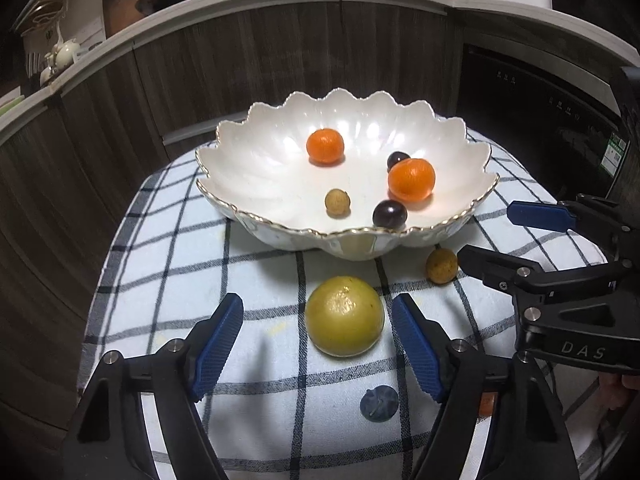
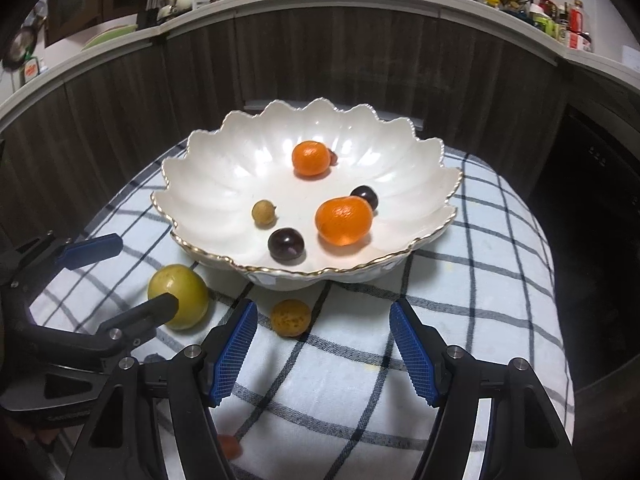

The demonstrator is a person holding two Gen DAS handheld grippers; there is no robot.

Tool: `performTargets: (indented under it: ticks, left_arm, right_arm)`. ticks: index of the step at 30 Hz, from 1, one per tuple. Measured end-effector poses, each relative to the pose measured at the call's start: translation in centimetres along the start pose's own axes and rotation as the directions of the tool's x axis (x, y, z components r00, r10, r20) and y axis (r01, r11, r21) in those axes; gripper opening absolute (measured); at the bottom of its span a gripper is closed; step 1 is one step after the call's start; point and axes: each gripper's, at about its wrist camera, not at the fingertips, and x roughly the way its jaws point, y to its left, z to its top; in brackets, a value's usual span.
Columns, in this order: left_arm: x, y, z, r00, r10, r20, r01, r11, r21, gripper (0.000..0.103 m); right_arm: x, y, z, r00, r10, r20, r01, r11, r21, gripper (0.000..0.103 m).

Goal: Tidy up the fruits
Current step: 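Withdraw both open tools from the bowl toward the remaining fruits, then close the left tool on the large yellow citrus while the right tool grasps a tan fruit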

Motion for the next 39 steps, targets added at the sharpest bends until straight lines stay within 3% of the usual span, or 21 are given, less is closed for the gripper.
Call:
performTargets:
  ticks: [19,22,28,32,39]
  left_arm:
    - [2.3,-0.5,-0.6,0.996,-0.068,-0.051,0.068,0.998,0.004,0.056]
    - [2.5,-0.7,-0.7,0.995,-0.084,-0.059,0.085,0.996,0.011,0.048]
    - [2.6,-0.7,-0.7,0.994,-0.090,-0.057,0.090,0.996,-0.002,0.048]
    - [2.6,-0.7,-0.8,0.995,-0.088,-0.053,0.088,0.996,0.001,0.047]
    - [1.9,-0.5,-0.7,0.997,-0.069,-0.040,0.069,0.998,-0.009,0.047]
  right_arm:
    - [3.1,0.5,-0.1,0.996,0.047,-0.070,-0.049,0.998,-0.037,0.065]
    - [3.4,0.8,-0.1,0.994,0.070,-0.083,-0.073,0.997,-0.038,0.057]
    - [4.4,1.4,-0.3,0.989,0.092,-0.113,-0.097,0.994,-0.044,0.044]
    - [4.6,1.7,-0.6,0.989,0.094,-0.118,-0.100,0.994,-0.050,0.030]
    - [4.1,1.4,-0.6,0.989,0.091,-0.112,-0.096,0.995,-0.035,0.029]
